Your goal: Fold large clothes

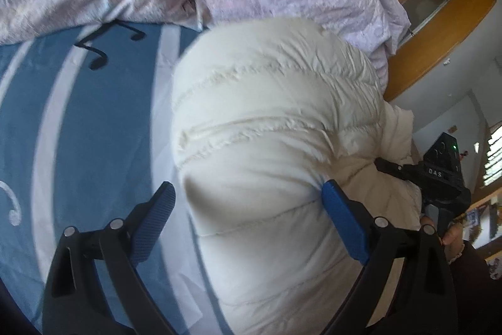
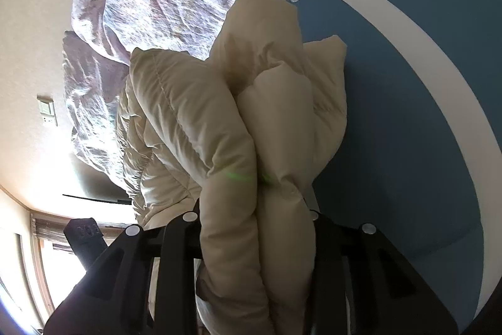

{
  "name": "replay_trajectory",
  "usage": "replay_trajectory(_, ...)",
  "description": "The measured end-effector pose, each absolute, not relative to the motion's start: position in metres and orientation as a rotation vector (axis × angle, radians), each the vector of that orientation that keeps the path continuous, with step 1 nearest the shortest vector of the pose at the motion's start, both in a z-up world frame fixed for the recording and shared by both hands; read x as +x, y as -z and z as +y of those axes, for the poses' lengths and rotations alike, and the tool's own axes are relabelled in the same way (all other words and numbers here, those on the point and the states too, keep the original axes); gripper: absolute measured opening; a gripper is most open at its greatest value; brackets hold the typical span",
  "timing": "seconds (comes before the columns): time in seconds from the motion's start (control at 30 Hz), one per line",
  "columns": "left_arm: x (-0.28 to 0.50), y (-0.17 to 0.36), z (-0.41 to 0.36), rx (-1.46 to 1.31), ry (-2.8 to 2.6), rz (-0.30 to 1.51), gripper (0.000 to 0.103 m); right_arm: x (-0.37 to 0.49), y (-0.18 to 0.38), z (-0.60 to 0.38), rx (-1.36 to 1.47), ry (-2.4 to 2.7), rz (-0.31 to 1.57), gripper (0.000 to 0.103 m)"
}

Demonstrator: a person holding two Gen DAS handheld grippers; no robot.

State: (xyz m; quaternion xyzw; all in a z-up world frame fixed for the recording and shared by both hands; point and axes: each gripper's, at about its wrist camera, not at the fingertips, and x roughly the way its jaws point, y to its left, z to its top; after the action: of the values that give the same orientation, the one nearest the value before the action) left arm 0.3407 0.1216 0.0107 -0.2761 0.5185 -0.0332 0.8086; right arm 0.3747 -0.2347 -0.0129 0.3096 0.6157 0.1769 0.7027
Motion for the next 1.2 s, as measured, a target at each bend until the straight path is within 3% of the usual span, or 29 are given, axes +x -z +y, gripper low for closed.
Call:
replay_trajectory(0.4,0.358,0.034,0.118,-0.82,0.128,1.173,0.093,0.376,0.023,-0.241,0.75,-0.382,1.385,0.03)
replay_trajectory(0.43,0.358,0.033,0.118,-0.821,0.126,1.17,0.09,0.377,0.023,-0.24,0.754,-0.38,1.385,0.03)
replay_trajectory(0.6,0.353,0.02,0.128,-0.871,0.122,1.1,0.047,0.382,0.016,-0.236,0.778,-0.43,1.368,0.03)
replay_trajectory(0.7,0.348,0.002,0.137,-0.857,0.118,1.05,0.038,0.389,0.007,-0.22,0.782,-0.491,1.351,0.029)
replay_trajectory(0.97,0.329,-0.041,0.202,-0.787,0.009,0.922,0.037,0.418,-0.005,-0.144,0.703,-0.657,1.343,0.028)
replay_trajectory(1.2,0.318,-0.041,0.25,-0.764,-0.095,0.912,0.037,0.432,-0.001,-0.091,0.589,-0.735,1.364,0.028)
